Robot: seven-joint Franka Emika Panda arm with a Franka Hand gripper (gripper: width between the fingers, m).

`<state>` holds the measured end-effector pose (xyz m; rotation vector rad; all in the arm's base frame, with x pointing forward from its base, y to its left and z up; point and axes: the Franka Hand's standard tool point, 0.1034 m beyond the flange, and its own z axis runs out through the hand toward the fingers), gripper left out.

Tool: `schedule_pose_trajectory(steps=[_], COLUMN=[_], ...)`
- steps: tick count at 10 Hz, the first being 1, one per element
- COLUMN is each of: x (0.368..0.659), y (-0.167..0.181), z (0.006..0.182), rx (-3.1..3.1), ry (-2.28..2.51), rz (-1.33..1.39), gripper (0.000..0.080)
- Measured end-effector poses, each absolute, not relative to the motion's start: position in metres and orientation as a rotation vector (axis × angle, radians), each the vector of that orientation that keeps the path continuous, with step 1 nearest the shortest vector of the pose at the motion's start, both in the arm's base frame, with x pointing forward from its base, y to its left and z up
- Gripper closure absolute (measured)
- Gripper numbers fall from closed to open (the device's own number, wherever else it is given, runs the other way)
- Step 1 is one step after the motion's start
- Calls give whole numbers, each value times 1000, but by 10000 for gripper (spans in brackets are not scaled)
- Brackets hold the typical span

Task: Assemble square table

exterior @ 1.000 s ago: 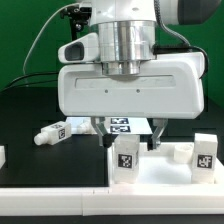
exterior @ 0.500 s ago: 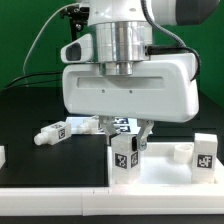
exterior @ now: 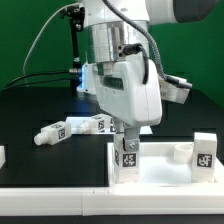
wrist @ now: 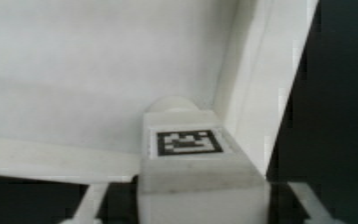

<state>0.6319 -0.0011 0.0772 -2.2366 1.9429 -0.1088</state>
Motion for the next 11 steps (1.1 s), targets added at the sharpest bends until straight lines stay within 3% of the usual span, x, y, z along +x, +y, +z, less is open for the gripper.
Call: schedule_pose_trajectory(steps=[5, 9, 10, 11], x=[633, 631, 632, 633], y=[-2, -4, -3, 1], z=[77, 76, 78, 88], rx=[-1559, -1486, -1503, -1563], ry=[2466, 2539, 2527, 2478], rz=[18, 6, 4, 6], gripper=[510, 505, 430, 242])
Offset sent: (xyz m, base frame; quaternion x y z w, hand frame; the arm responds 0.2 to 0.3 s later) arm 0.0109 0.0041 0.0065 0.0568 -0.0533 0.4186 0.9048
